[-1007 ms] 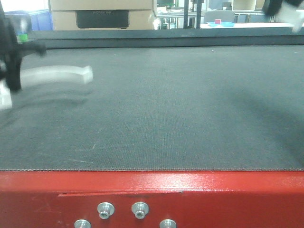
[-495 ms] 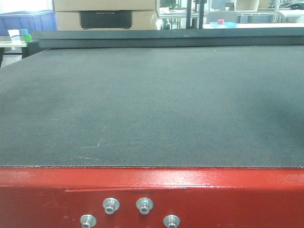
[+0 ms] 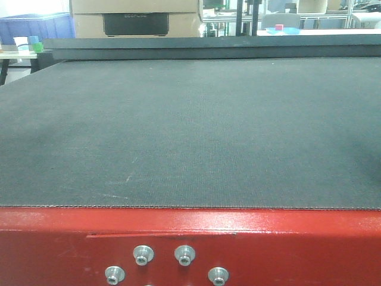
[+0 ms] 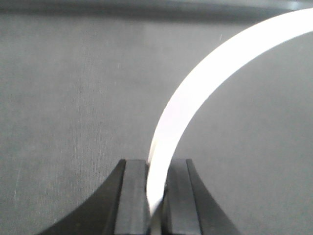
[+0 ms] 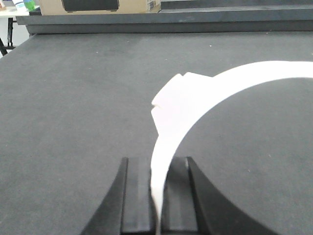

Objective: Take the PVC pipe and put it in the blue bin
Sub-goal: 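Raise both held clamps up off the bench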

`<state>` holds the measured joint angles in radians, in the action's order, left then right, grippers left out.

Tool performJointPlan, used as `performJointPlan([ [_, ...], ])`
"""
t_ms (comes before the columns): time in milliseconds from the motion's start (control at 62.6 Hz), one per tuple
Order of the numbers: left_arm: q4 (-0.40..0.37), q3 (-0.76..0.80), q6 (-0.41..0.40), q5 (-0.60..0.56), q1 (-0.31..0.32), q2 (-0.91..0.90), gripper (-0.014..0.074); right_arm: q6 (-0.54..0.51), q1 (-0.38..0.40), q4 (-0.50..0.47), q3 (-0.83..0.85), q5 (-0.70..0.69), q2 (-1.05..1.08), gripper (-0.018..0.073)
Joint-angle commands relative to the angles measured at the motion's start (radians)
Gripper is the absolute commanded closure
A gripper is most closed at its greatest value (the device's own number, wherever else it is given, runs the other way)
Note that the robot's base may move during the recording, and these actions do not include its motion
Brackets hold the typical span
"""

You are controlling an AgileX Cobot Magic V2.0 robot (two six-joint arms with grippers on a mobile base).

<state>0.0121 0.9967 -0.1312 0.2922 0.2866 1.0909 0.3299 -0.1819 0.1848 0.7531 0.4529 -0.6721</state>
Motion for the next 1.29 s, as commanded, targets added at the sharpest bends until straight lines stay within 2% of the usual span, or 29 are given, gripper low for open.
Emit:
performJointPlan([
  [0,-0.012,-0.097,-0.005,-0.152,0.008,-0.101,0.0707,0.003,-0.001,0.002,-0.004,0.000,0.052,0.0727],
  [112,-0.012,-0.183,-0.005,-0.181,0.008,-0.195,0.0707,0.003,-0.001,-0.006,-0.004,-0.002,0.084,0.0727],
  [192,-0.012,-0.220,-0.005,-0.181,0.008,-0.262,0.0707,0.003,-0.001,-0.062,-0.002,0.007,0.102,0.0727],
  [367,-0.006,-0.227,-0.005,-0.177,0.008,-0.367,0.0707,-0.009,-0.001,-0.073,0.022,0.128,0.104,0.0727],
  [607,-0.004,-0.227,-0.005,-0.175,0.008,-0.413,0.0707,-0.118,-0.001,-0.083,0.054,0.134,0.104,0.0727],
  [719,-0.004,-0.227,-0.005,-0.175,0.008,-0.413,0.0707,-0.248,-0.001,-0.185,0.065,0.160,0.104,0.0718],
  [831,-0.004,-0.227,-0.005,-0.175,0.008,-0.413,0.0707,-0.330,-0.001,-0.270,0.065,0.162,0.104,0.0720],
  [1278,-0.004,-0.227,-0.005,-0.169,0.008,-0.413,0.0707,-0.330,-0.001,-0.270,0.065,0.116,0.104,0.0720],
])
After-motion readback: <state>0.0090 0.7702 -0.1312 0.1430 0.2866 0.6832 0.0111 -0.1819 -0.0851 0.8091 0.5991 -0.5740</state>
